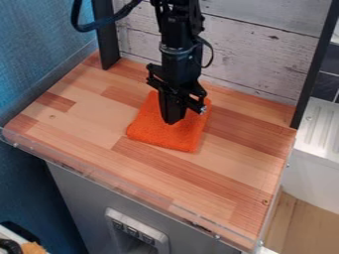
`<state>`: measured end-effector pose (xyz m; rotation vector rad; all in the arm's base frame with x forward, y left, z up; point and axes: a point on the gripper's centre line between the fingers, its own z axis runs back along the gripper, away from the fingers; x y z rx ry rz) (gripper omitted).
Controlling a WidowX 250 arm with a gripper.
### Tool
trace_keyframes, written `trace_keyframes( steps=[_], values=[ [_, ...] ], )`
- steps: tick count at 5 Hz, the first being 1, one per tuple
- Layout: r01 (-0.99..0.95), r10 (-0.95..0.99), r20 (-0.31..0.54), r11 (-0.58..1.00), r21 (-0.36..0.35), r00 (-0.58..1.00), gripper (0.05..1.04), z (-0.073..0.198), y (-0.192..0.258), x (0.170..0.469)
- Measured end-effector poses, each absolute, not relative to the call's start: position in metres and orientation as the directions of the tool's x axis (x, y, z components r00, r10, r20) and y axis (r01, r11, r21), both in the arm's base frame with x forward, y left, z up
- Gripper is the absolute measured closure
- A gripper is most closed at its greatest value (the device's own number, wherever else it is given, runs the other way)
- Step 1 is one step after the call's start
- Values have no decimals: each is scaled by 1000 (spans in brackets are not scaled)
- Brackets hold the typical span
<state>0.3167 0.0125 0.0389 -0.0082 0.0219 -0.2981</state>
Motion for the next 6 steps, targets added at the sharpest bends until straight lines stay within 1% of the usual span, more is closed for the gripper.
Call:
trace_keyframes(
  steps=[2, 4, 6],
  values=[
    [288, -287, -18, 958, 0, 958, 1024, 17, 14, 316],
    [279, -279, 3, 960, 11, 960, 1024, 11, 19, 317],
    [201, -201, 15, 980, 3, 980, 1024, 10, 48, 314]
  ],
)
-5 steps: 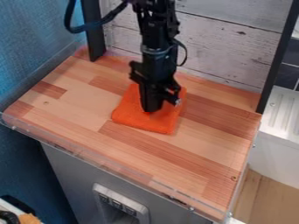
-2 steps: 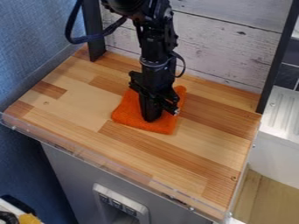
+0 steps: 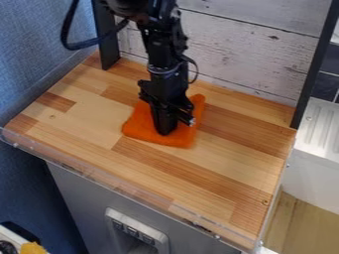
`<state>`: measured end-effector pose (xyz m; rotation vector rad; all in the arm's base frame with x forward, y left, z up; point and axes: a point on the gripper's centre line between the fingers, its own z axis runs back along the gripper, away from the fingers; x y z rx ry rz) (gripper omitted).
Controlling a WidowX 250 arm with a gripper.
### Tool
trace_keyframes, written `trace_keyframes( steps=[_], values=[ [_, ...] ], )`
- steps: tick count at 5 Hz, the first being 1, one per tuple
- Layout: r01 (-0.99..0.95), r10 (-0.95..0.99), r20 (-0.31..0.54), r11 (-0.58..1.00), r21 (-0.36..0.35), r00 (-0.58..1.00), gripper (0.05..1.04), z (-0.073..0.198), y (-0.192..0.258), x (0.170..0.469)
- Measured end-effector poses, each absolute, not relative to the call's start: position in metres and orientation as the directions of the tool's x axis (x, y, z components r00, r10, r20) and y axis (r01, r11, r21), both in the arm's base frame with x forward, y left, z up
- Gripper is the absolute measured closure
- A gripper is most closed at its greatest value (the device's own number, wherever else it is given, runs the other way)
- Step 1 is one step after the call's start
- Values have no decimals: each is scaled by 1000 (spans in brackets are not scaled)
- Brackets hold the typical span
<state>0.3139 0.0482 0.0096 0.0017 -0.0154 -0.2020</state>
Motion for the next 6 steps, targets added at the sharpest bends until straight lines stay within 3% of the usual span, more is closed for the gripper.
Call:
trace_keyframes(
  steps=[5, 6],
  values=[
    [29, -29, -22, 1000, -7, 999, 1000, 13, 99, 325],
    [17, -17, -35, 1000, -5, 999, 848, 17, 105, 324]
  ],
)
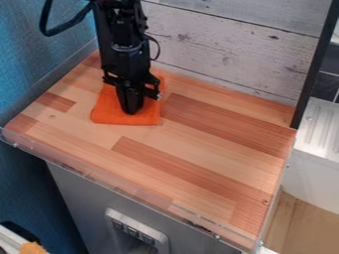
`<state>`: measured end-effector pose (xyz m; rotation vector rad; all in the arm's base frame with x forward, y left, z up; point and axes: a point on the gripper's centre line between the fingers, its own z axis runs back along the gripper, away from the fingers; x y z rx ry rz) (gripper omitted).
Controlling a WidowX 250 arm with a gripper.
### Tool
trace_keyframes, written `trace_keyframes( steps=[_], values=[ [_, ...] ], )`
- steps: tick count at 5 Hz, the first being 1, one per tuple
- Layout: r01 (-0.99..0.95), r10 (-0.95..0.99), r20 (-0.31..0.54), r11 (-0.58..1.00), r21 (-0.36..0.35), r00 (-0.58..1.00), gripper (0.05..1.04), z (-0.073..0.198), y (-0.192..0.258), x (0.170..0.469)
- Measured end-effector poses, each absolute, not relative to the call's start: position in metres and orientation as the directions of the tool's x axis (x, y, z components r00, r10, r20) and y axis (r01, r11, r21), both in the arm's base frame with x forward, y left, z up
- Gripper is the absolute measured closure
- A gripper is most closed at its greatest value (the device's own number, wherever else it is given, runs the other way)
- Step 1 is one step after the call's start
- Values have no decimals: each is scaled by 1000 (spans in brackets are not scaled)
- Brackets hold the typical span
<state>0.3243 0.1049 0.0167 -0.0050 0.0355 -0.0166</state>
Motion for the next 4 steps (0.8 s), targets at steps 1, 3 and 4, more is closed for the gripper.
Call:
trace_keyframes(
  steps=[1, 3, 4],
  values=[
    [7, -7, -36, 1000, 1, 999, 594, 32, 104, 318],
    [-24, 24, 16, 999, 24, 1000, 88, 83, 92, 287],
    [-22, 21, 37, 999, 27, 999, 83, 110, 84, 276]
  ],
)
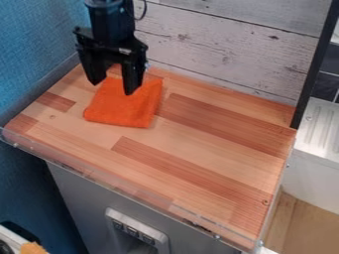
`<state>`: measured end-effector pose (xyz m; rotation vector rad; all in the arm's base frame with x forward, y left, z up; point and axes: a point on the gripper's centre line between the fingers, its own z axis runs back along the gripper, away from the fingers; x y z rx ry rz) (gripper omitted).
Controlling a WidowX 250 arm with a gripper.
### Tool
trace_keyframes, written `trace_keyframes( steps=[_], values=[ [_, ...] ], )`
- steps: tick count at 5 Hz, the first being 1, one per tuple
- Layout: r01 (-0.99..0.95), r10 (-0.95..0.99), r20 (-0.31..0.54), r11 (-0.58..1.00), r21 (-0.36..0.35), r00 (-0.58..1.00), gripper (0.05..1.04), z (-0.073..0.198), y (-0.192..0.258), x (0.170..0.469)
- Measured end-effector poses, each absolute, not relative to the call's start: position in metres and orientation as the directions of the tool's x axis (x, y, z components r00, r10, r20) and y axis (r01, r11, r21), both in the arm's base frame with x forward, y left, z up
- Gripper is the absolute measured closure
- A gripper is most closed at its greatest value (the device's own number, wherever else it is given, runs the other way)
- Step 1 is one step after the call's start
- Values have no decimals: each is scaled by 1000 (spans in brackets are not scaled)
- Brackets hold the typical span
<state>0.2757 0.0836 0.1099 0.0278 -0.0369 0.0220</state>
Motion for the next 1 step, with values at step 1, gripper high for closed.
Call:
trace_keyframes(
  steps=[1],
  values=[
    [-20, 19, 41, 1000, 20, 999, 83, 126, 77, 260]
  ],
)
